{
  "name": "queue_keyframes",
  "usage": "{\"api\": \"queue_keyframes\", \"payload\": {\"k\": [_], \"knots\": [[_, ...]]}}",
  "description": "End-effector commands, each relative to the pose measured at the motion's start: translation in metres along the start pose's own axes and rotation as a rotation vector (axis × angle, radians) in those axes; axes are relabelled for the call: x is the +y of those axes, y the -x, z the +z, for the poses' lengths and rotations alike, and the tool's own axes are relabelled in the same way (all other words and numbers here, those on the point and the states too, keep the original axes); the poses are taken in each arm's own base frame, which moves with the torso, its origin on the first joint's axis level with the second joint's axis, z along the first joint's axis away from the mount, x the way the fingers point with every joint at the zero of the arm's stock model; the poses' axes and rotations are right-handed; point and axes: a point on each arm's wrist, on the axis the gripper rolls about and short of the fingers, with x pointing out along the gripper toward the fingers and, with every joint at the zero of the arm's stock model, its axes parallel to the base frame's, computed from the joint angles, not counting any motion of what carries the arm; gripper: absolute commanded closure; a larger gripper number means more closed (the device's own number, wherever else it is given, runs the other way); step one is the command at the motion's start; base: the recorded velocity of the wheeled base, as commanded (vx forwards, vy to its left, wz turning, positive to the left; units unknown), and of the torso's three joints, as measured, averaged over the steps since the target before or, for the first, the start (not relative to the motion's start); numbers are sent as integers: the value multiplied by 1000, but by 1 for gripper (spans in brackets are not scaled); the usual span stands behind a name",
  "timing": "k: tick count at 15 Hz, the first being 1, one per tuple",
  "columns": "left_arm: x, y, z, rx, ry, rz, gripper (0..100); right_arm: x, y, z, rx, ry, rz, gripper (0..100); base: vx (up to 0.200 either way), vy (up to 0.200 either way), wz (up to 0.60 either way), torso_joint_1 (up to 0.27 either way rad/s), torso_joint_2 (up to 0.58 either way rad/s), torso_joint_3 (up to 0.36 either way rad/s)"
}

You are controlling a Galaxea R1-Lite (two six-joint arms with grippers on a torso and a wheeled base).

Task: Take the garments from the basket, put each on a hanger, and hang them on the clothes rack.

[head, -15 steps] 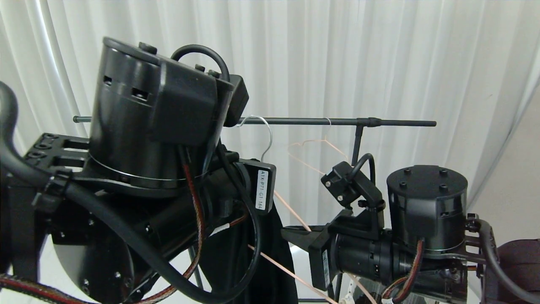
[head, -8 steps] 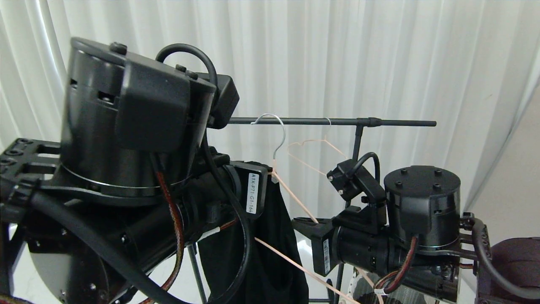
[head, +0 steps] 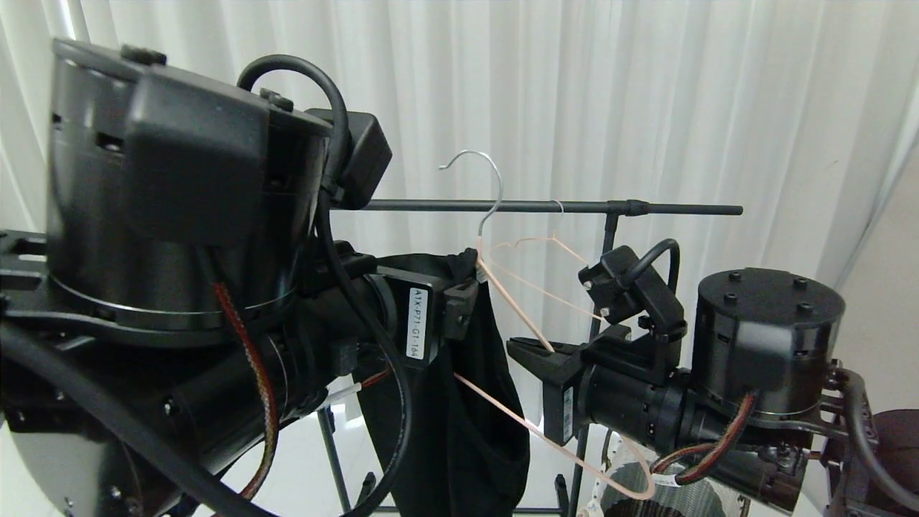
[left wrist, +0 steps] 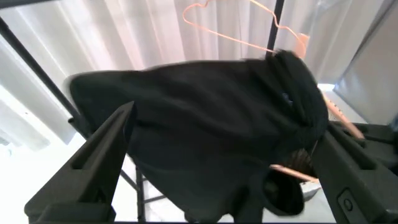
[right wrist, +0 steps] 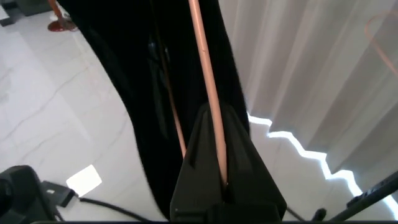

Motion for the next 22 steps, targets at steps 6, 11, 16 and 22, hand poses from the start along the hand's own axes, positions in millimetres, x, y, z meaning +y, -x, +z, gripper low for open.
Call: {"api": "queue_keyframes", "payload": {"k": [6,11,16,22], "knots": [[9,24,6,-51,-14,-32,0,-14,23,-4,-20,24,-38,100,0,0,0,0,0,0],[7,19,-13,-28,-128,-34,0,-12,23,2,-74,55,-23,100,0,0,0,0,0,0],[5,0,4,-157,-149,3,0,-9,28,-1,-68,87,-13,100,0,0,0,0,0,0],[5,-8,2,-147,-173,10,0,7,32,-4,-61,139,49,100,0,0,0,0,0,0]]}}
